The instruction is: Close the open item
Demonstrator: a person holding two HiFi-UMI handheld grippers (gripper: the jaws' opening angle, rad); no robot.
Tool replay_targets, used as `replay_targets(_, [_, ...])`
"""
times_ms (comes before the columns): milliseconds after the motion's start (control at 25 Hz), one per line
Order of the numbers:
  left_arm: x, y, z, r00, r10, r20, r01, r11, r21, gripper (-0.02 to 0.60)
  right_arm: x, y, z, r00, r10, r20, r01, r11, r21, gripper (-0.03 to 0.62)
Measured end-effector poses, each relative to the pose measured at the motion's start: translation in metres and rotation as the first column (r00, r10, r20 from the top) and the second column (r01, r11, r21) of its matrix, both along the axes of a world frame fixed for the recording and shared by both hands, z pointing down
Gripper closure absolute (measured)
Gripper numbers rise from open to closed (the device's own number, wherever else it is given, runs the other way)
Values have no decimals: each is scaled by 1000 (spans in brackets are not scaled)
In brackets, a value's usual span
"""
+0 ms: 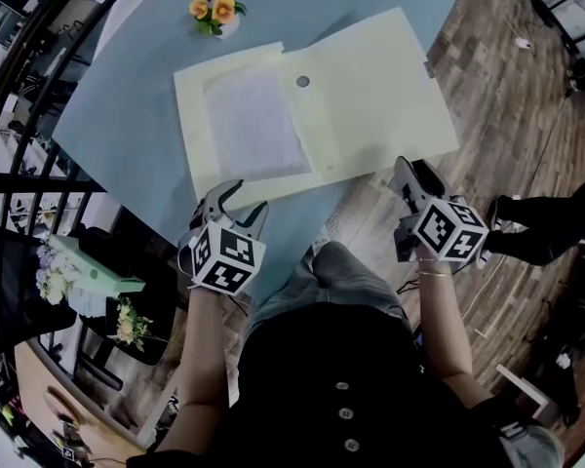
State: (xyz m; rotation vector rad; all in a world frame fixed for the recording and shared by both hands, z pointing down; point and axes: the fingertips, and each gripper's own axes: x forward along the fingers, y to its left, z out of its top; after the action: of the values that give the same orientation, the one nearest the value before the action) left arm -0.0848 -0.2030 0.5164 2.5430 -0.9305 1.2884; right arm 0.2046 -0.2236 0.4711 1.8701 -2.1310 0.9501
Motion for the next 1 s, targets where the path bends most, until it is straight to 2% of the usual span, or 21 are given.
replay_targets(400, [1, 0, 4, 1000, 4, 17, -3, 1000, -10, 333, 10, -8, 7, 1000, 25, 7, -25, 1000, 7, 481])
replay_targets(520, [2, 0, 4, 1000, 9, 23, -9, 1000, -8, 334, 11, -13, 5, 1000, 20, -5, -20, 1000, 12, 523])
replay_targets(720, [1, 1, 5, 1000, 13, 24, -13, 1000, -12, 334, 9, -14, 3, 1000, 17, 1, -17, 1000, 21, 531])
replay_targets(1000, [1, 0, 6, 1000, 18, 10, -18, 1000, -11, 336, -3, -14, -11, 1000, 0, 32, -3, 997, 76, 562])
